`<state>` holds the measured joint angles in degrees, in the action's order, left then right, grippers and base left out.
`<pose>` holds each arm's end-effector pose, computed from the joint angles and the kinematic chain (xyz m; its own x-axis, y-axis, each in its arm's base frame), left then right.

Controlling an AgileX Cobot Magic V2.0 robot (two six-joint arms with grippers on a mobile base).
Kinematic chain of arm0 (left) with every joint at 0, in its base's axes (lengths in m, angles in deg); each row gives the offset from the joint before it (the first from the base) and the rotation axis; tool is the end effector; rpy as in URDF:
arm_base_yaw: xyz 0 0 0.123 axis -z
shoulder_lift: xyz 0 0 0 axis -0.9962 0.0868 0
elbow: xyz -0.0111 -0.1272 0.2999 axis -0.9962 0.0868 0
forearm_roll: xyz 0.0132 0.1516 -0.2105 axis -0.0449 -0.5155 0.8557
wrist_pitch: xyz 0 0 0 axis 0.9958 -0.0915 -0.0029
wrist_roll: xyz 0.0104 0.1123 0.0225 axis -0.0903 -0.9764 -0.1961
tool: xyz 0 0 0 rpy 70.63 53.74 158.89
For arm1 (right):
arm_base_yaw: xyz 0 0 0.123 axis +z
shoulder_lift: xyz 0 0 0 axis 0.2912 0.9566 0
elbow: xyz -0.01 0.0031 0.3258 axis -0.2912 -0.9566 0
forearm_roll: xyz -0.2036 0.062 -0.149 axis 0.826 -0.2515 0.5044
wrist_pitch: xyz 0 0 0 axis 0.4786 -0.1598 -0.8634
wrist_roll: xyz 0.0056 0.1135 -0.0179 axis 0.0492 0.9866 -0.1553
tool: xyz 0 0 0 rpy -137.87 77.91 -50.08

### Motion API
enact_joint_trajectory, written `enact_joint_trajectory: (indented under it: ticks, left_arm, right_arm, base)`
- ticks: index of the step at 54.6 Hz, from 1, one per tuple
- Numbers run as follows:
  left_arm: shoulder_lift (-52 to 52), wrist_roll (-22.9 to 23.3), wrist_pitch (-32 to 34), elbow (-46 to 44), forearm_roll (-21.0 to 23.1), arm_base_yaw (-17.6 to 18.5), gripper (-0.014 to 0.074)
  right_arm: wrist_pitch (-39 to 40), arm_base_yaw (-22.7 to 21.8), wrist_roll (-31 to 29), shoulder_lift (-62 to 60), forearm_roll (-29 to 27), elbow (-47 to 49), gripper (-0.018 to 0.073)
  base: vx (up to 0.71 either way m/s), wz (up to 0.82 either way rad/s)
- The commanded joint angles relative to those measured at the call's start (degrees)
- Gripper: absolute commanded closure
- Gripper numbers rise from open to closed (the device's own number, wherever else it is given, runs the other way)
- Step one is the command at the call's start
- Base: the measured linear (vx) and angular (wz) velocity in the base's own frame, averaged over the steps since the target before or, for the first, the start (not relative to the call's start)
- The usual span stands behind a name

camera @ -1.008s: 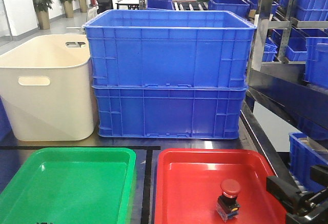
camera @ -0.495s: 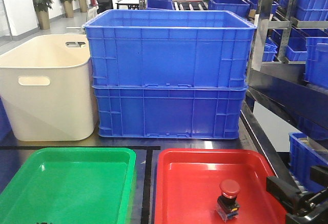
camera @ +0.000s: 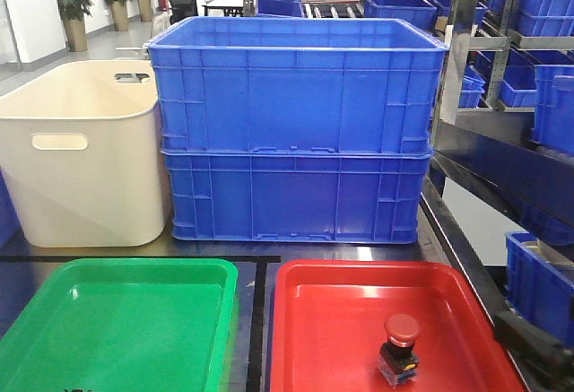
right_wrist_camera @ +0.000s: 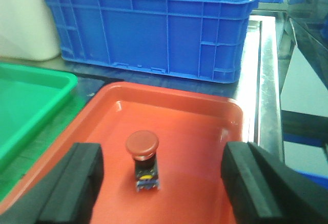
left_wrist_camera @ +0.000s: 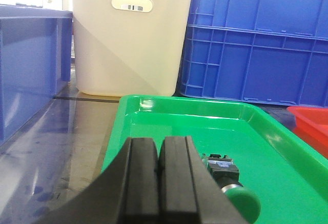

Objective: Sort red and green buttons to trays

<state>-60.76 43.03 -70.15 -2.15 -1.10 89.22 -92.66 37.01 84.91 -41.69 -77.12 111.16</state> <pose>0.0472 -0.0035 0.2058 0.0612 -0.1284 -0.9898 0.0813 0.9890 -0.1233 0.1373 0.0418 0.3636 -0.2752 -0.0198 -0.9612 -0.2599 0.9641 0.0545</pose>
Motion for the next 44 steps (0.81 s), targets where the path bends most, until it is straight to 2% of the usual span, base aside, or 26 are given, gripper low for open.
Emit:
enact_joint_trajectory:
  ticks: [1, 7, 12, 22, 28, 38, 44]
  left_arm:
    - [-0.25, 0.45, 4.41, -1.12, 0.38, -0.02, 0.0603]
    - [-0.25, 0.45, 4.41, -1.12, 0.38, -0.02, 0.0603]
    - [-0.25, 0.45, 4.41, -1.12, 0.38, -0.02, 0.0603]
    - [-0.25, 0.45, 4.41, -1.12, 0.38, -0.02, 0.0603]
    - [-0.25, 0.45, 4.41, -1.12, 0.38, -0.02, 0.0603]
    - [-0.25, 0.45, 4.41, -1.12, 0.38, -0.02, 0.0603]
    - [-0.25, 0.45, 4.41, -1.12, 0.38, -0.02, 0.0602]
  right_arm:
    - [-0.15, -0.28, -1.59, -4.22, -2.65, 1.65, 0.0078]
    - [-5.47, -0.28, -8.04, -8.94, -6.01, 1.04, 0.0136]
    - [-3.98, -0.28, -12.55, -13.86, -8.26, -2.84, 0.0206]
    - [11.03, -0.59, -13.46, -25.26, -8.72, -17.75, 0.0416]
    - [18.08, -5.34, -13.21, -30.52, -8.77, -24.87, 0.0575]
    - [20.48, -14.94, -13.06, -35.66, -9.50, -33.15, 0.0573]
    - [20.60, -18.31, -13.06, -38.52, -9.27, -38.05, 0.0572]
  base:
    - [0.00, 0.00]
    - [0.00, 0.00]
    - [0.00, 0.00]
    - [0.00, 0.00]
    - [0.00, 0.00]
    - [0.00, 0.00]
    - [0.00, 0.00]
